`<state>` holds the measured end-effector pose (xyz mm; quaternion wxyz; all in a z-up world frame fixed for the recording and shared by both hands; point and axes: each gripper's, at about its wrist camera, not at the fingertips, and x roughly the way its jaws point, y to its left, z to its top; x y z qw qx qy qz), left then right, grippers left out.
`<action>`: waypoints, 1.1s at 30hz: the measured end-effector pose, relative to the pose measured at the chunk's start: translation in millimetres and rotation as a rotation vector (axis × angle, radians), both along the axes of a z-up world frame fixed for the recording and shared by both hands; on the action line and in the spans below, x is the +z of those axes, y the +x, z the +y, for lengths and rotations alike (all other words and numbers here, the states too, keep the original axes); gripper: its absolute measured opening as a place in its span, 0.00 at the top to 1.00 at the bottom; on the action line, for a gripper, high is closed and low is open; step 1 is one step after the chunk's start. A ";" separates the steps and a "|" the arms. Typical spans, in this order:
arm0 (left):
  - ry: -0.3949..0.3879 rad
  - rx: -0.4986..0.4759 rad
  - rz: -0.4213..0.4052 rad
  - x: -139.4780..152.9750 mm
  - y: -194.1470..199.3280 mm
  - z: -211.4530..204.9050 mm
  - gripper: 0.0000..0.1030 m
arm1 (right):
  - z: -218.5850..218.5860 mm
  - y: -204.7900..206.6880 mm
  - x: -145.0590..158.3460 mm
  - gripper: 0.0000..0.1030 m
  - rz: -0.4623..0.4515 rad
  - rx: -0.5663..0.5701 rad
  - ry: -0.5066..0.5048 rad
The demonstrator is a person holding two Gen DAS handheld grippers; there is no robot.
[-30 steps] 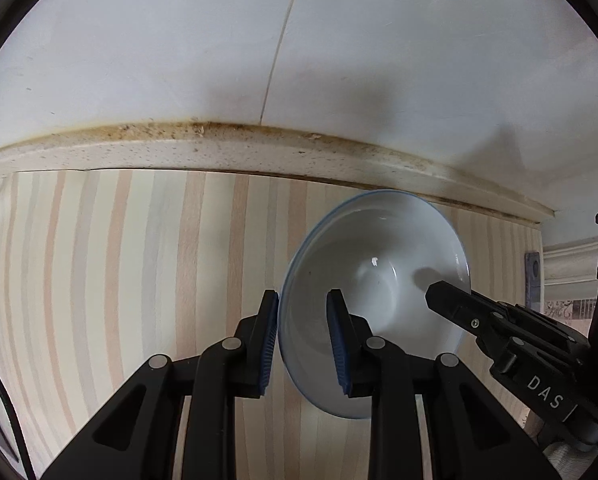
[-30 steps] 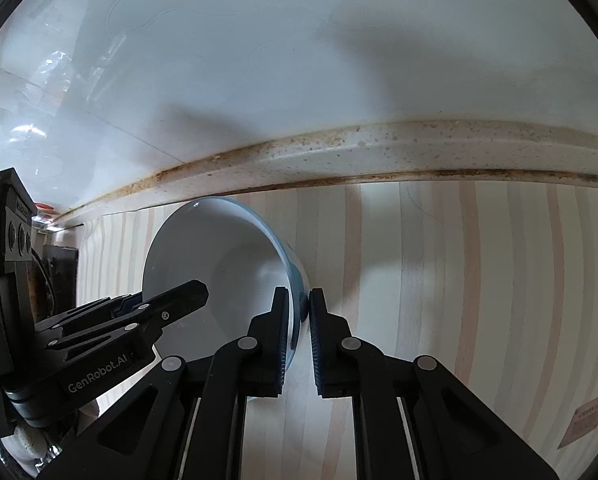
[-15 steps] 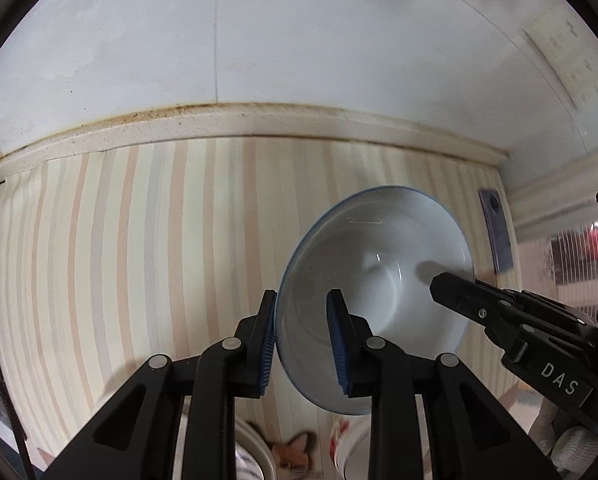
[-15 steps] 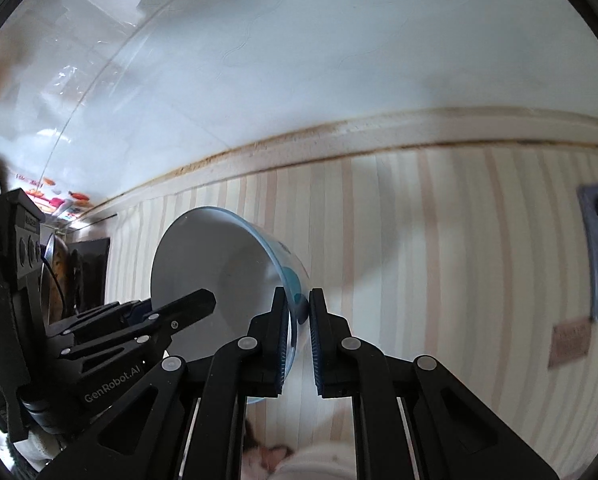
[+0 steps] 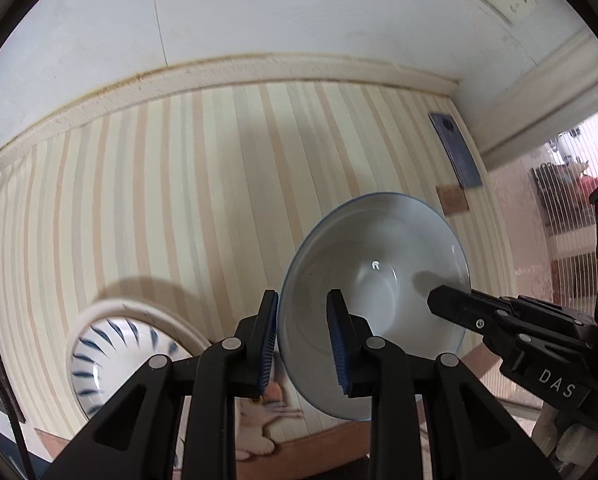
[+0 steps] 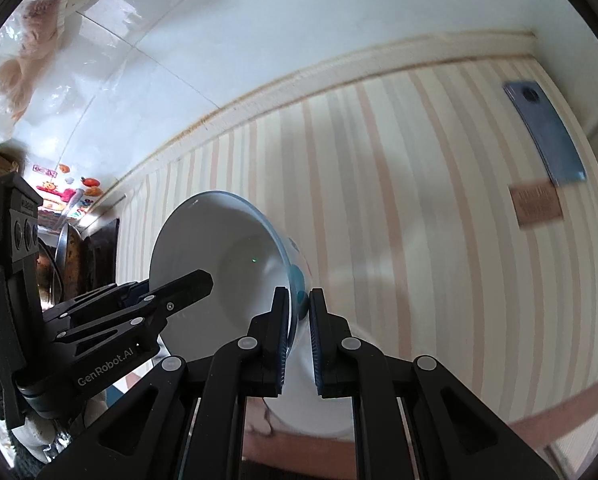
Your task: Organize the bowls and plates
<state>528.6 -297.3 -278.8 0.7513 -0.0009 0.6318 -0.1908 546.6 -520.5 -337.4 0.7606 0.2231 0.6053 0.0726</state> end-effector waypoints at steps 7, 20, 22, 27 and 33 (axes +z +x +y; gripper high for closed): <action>-0.001 -0.030 0.057 -20.3 -27.6 -6.4 0.78 | -6.9 -42.4 -16.9 0.89 0.053 -0.014 0.006; 0.052 -0.040 0.083 -45.0 -41.2 -19.1 0.78 | -11.6 -65.2 -52.5 0.89 0.128 -0.041 0.018; 0.055 -0.042 0.085 -46.7 -41.1 -20.1 0.78 | -11.8 -65.3 -55.4 0.89 0.136 -0.040 0.015; 0.064 -0.049 0.076 -48.7 -41.8 -23.0 0.78 | -12.1 -60.7 -62.4 0.89 0.154 -0.038 0.015; 0.082 -0.052 0.061 -51.5 -42.2 -23.9 0.79 | -12.5 -57.6 -67.7 0.89 0.169 -0.045 0.026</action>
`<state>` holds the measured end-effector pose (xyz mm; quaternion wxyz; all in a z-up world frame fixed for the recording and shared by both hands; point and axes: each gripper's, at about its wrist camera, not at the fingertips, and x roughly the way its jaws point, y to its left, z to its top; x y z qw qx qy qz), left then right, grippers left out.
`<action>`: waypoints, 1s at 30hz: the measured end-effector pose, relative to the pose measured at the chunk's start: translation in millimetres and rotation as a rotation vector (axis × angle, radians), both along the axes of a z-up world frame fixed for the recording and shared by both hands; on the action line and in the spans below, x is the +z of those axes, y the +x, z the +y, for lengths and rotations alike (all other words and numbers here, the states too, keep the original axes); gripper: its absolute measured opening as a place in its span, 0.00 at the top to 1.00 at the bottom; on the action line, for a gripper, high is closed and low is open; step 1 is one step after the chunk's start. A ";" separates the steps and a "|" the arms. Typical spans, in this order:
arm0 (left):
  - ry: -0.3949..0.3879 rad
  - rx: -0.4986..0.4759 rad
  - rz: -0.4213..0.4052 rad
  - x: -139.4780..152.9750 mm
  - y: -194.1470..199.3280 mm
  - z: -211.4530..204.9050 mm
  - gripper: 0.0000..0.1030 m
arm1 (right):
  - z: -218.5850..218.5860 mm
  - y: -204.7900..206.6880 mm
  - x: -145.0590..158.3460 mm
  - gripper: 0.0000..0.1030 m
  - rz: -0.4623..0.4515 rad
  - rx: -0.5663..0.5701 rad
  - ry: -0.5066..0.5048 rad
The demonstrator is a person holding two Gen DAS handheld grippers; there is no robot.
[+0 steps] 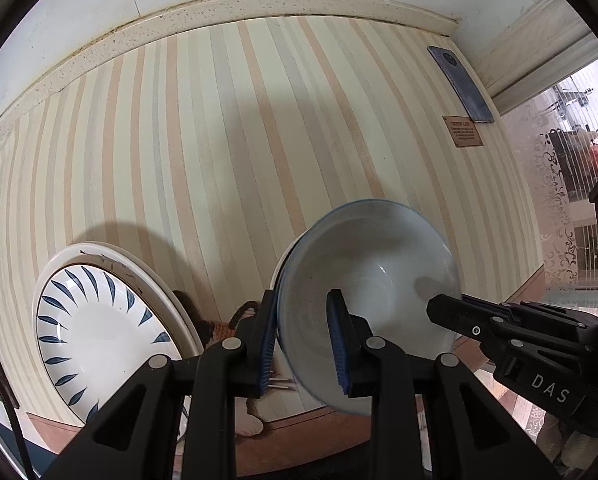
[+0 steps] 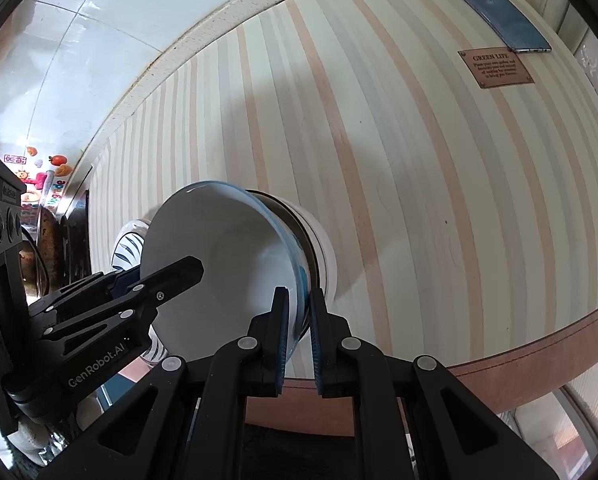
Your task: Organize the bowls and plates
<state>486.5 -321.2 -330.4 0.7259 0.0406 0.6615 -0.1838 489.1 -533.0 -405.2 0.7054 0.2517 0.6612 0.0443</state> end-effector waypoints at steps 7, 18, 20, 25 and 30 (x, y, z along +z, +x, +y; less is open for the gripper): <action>0.011 -0.003 -0.016 1.7 -2.1 0.7 0.79 | -1.3 2.5 -0.8 0.86 0.002 0.000 0.000; 0.044 -0.047 -0.208 63.2 -36.2 15.2 0.78 | 10.9 -15.5 45.9 0.75 -0.078 0.034 -0.115; 0.033 -0.049 -0.234 76.3 -43.8 22.6 0.73 | 14.5 -24.2 62.0 0.60 -0.115 0.034 -0.145; -0.019 -0.049 -0.229 97.6 -54.6 33.6 0.66 | 22.4 -47.5 101.7 0.39 -0.192 0.044 -0.196; -0.075 -0.044 -0.242 117.4 -62.7 36.7 0.22 | 23.2 -69.4 138.4 0.19 -0.258 0.039 -0.222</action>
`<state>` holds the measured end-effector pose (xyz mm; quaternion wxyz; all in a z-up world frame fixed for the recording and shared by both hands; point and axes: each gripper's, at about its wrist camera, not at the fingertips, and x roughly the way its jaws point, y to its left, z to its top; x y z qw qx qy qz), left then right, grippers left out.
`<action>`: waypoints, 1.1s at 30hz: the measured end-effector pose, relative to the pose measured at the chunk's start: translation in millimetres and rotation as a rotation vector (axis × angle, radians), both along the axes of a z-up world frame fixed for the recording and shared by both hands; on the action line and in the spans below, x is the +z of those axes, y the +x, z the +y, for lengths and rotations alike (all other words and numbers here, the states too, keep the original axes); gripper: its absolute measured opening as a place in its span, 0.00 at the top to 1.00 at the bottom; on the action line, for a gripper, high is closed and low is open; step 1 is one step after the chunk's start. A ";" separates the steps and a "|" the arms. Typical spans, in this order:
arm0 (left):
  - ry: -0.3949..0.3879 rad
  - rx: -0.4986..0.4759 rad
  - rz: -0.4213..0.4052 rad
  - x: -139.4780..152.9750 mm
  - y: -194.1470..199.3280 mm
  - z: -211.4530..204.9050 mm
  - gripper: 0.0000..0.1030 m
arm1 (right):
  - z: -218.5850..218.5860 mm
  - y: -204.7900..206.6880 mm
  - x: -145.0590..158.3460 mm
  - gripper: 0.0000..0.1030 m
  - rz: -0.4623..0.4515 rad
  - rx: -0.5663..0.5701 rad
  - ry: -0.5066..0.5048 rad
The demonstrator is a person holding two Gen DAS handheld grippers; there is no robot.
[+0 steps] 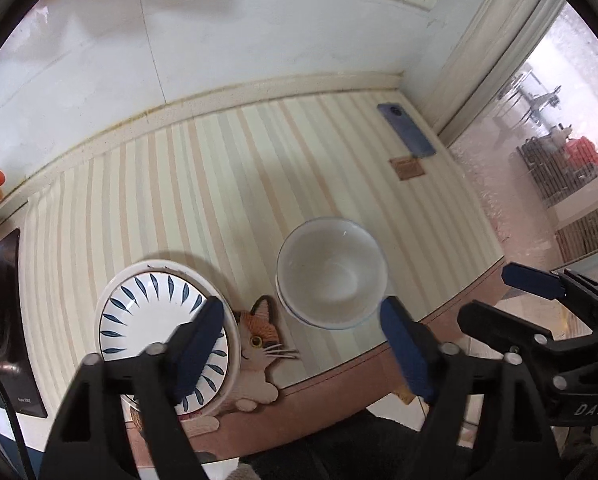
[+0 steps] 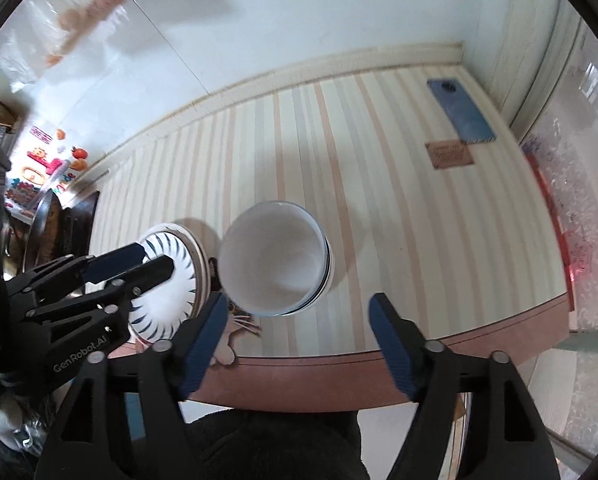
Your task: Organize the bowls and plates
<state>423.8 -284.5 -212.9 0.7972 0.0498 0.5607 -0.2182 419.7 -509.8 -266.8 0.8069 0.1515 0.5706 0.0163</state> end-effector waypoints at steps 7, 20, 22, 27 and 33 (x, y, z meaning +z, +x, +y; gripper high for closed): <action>-0.063 -0.001 -0.035 28.8 -13.0 2.6 0.12 | -3.2 -22.4 29.5 0.09 -0.056 -0.029 0.004; -0.086 0.007 -0.006 27.7 -11.1 -2.8 0.12 | -22.6 -41.8 43.3 0.06 -0.100 -0.070 0.055; -0.085 0.011 0.010 18.4 -4.8 -4.6 0.12 | -29.1 -37.5 31.5 0.06 -0.082 -0.073 0.082; -0.061 0.028 0.098 -22.0 22.5 -12.8 0.12 | -45.2 -23.4 -13.2 0.06 -0.007 -0.099 0.236; 0.004 0.057 0.241 -85.1 61.7 -22.9 0.12 | -60.3 6.5 -88.9 0.06 0.108 -0.123 0.351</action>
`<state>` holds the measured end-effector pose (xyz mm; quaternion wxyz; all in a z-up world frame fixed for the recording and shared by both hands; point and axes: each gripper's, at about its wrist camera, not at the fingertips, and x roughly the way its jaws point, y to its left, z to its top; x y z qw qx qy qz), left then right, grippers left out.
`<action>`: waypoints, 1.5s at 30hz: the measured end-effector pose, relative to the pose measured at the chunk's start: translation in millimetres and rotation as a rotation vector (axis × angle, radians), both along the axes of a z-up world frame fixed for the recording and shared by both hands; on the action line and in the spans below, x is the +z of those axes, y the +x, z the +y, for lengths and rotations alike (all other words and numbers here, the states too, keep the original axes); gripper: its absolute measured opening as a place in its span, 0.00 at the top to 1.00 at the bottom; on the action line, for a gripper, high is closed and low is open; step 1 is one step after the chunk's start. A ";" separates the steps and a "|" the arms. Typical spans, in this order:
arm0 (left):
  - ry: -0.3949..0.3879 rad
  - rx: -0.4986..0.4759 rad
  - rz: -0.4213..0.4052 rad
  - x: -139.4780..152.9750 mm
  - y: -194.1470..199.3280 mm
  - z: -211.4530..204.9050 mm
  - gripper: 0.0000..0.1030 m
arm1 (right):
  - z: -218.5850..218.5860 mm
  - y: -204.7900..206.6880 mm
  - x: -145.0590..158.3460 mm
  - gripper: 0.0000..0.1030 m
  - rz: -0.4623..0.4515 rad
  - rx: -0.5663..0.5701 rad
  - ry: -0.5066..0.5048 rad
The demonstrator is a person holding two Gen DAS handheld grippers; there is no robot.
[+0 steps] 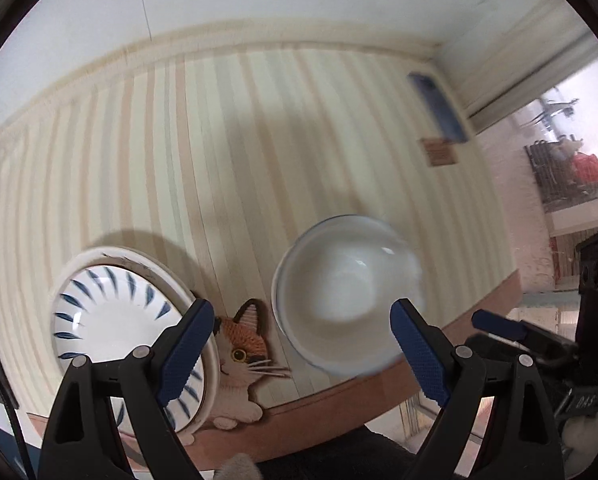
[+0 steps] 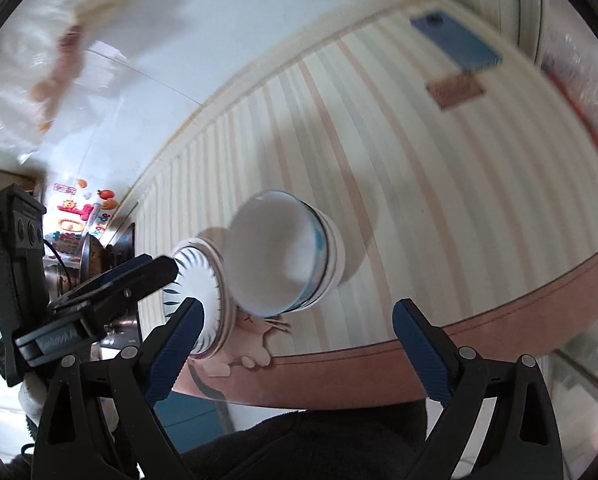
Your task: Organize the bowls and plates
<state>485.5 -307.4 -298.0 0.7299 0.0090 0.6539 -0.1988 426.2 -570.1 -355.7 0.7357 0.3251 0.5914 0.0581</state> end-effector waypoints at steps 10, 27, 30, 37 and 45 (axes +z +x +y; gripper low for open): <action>-0.043 0.001 0.226 -74.8 28.9 -15.8 0.28 | 1.5 41.0 -105.6 0.06 0.133 0.013 0.168; -0.119 0.045 0.233 -86.1 21.9 -3.1 0.58 | 26.7 72.9 -153.0 0.46 0.206 0.022 0.261; -0.125 0.058 0.232 -85.6 21.0 -1.4 0.58 | 28.7 71.5 -151.0 0.46 0.191 0.028 0.250; -0.127 0.063 0.209 -80.1 21.7 -5.7 0.58 | 20.5 71.4 -141.8 0.46 0.165 0.051 0.228; -0.144 0.087 0.180 -63.6 27.2 -5.2 0.58 | 21.8 79.7 -123.1 0.47 0.121 0.093 0.197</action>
